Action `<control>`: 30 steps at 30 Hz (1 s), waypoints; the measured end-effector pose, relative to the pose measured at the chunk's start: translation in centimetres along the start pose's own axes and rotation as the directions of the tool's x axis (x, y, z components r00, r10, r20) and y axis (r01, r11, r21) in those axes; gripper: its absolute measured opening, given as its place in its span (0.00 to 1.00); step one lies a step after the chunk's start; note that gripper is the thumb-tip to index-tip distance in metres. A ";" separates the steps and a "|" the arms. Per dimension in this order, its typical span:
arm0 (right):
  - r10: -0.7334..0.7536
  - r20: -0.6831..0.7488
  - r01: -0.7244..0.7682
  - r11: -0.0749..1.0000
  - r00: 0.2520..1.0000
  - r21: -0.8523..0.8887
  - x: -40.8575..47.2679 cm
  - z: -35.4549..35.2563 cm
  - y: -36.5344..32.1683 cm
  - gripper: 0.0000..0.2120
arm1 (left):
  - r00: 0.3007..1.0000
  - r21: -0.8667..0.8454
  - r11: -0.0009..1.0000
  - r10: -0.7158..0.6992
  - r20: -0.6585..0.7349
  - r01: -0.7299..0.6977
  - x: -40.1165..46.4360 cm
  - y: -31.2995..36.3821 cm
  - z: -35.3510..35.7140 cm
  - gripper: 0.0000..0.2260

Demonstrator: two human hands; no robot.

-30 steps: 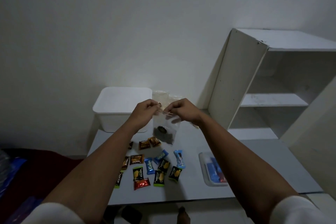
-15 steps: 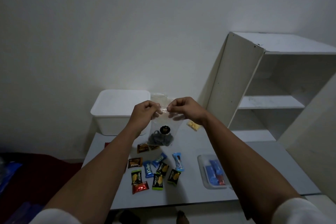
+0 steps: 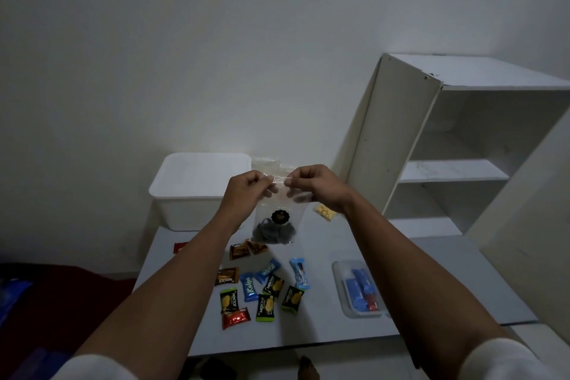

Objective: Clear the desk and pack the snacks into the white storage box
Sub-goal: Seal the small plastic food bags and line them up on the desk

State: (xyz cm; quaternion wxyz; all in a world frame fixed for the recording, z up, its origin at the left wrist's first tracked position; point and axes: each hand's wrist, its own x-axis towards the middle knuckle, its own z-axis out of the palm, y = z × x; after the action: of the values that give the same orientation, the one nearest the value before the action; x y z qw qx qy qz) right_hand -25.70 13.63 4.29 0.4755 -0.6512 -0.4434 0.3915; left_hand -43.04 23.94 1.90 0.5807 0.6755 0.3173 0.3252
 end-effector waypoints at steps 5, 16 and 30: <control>-0.019 0.029 0.020 0.998 0.999 -0.054 0.1 0.3 0.0 0.10 | 0.999 0.015 1.000 0.006 0.050 -0.007 -0.1 -0.2 0.5 0.08; -0.015 -0.101 0.036 0.977 0.995 0.210 -0.3 0.4 0.9 0.05 | 0.995 -0.042 0.999 -0.005 -0.095 0.001 0.3 0.1 1.1 0.08; -0.030 -0.203 0.092 0.948 0.979 0.306 -0.2 0.9 1.4 0.06 | 0.991 -0.138 0.990 -0.049 -0.126 0.031 0.3 0.0 1.2 0.08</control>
State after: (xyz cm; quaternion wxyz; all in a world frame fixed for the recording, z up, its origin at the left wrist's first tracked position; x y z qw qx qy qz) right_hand -26.33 13.43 2.78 0.6262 -0.5886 -0.3465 0.3760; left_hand -41.92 23.47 1.81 0.6100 0.6054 0.3448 0.3774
